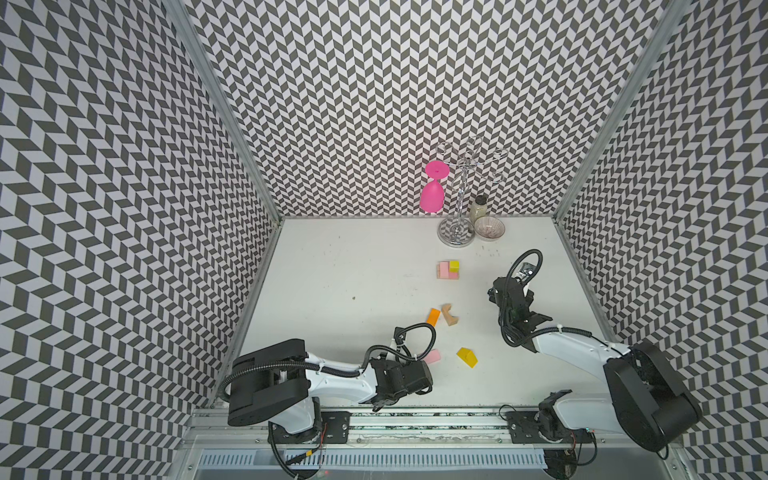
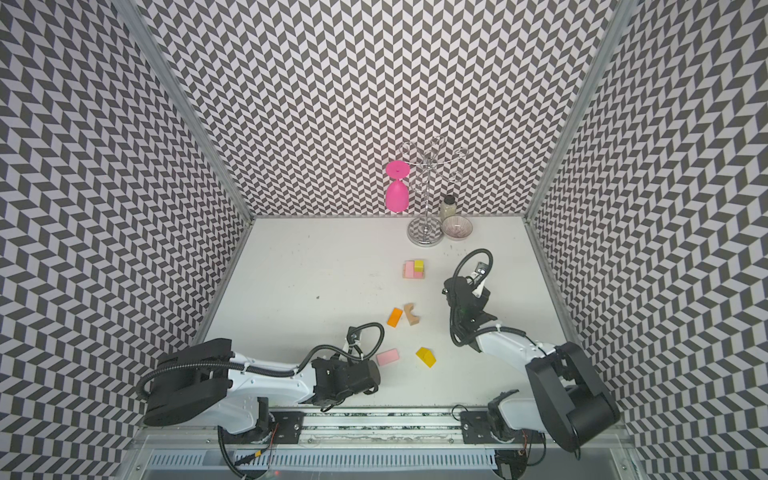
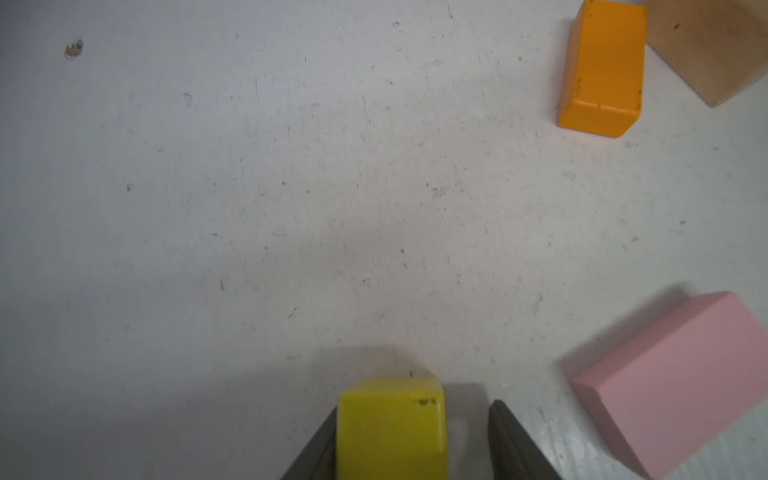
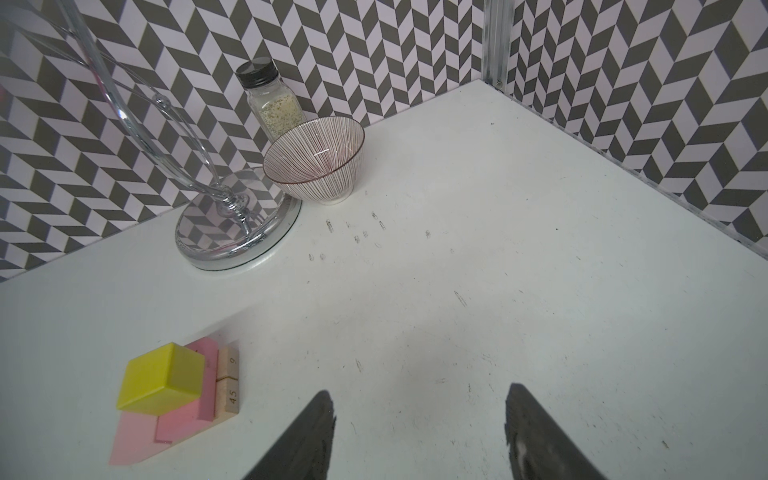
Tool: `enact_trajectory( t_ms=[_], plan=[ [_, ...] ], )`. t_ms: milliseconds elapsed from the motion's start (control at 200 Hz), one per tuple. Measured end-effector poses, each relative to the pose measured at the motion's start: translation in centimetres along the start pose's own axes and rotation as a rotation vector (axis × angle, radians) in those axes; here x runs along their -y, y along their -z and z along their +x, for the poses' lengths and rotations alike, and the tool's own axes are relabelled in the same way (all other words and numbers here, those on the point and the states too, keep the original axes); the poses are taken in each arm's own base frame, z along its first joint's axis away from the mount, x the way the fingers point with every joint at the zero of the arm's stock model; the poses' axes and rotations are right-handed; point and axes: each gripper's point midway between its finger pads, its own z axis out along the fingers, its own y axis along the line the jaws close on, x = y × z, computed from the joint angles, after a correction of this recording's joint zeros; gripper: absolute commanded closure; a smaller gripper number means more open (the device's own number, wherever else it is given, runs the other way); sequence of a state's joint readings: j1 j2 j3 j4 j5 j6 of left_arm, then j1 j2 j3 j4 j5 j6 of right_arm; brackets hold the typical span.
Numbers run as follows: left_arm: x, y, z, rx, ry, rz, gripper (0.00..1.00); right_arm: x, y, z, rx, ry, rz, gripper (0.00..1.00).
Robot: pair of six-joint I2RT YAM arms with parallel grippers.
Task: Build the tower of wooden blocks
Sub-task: 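Close the left gripper on the yellow cube nearest the robot, then lift the yellow cube with the left gripper and carry it to the stack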
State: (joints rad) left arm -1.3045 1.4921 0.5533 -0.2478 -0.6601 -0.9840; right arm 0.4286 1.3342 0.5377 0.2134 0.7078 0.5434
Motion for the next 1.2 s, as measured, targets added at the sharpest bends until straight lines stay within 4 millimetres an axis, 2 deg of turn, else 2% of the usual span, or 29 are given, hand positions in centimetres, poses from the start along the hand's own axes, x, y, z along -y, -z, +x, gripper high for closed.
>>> enact_trajectory(
  t_ms=[386,551,656,696,781,891,1007,1112,1202],
  plan=[
    [0.2,-0.1,-0.2,-0.01,-0.032,0.009,0.71,-0.1,0.0,0.0,-0.002,0.0,-0.005,0.36],
    [0.4,-0.2,-0.5,-0.025,-0.039,0.021,0.83,-0.1,0.0,0.0,-0.001,0.0,-0.006,0.36],
    [0.9,-0.2,-1.5,-0.032,-0.044,0.054,0.94,-0.1,0.0,0.0,0.0,-0.002,-0.007,0.36],
    [1.4,-0.1,-2.5,-0.023,-0.038,0.081,1.0,-0.1,0.0,0.0,0.0,-0.002,-0.007,0.36],
    [2.5,0.4,-5.2,0.005,-0.007,0.17,1.0,-0.1,0.1,-0.1,0.004,-0.006,-0.01,0.36],
    [3.1,1.8,-10.2,0.09,0.069,0.319,1.0,0.1,0.3,-0.1,0.01,-0.012,-0.015,0.36],
    [2.5,4.2,-16.0,0.259,0.105,0.436,1.0,0.3,0.6,-0.2,0.016,-0.019,-0.019,0.36],
    [2.4,6.3,-20.0,0.427,0.018,0.498,1.0,0.4,0.8,-0.3,0.023,-0.026,-0.023,0.36],
    [2.9,7.0,-21.4,0.505,-0.114,0.508,1.0,0.5,0.8,-0.3,0.024,-0.027,-0.025,0.36]
  ],
)
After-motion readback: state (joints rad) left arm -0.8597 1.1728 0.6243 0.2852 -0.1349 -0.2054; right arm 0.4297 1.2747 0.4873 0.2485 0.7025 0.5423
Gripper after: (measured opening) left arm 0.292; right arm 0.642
